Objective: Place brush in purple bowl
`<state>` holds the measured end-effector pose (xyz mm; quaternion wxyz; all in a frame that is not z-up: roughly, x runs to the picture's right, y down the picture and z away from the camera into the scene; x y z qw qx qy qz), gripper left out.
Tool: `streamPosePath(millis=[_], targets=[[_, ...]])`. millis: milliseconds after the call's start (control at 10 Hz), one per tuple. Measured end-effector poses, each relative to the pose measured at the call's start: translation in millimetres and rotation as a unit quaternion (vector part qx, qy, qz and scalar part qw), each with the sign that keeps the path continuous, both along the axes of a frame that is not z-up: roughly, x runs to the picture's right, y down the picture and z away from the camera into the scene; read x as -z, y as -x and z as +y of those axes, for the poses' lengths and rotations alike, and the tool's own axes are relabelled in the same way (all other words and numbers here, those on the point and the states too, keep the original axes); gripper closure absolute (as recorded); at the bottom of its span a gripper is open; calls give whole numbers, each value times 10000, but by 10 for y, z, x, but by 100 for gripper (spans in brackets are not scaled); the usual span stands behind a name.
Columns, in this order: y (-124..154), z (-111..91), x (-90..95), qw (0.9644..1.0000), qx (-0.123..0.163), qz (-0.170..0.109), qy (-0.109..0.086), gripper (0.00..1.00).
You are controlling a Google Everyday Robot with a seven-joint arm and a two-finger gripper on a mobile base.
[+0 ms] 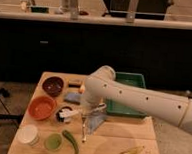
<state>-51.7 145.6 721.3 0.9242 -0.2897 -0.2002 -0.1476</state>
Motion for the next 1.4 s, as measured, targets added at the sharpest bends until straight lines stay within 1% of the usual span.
streamPosePath(millis=[200,300,500,700,1400], targets=[[292,-221,-81,9999,-23,-94,-47,81],[347,-269,-117,10000,-48,-53,-43,81],[540,-369,-260,9995,-267,161,63,81],[540,-382,-278,9993,-302,208,82,81],[545,-384,-289,9993,-304,217,98,81]])
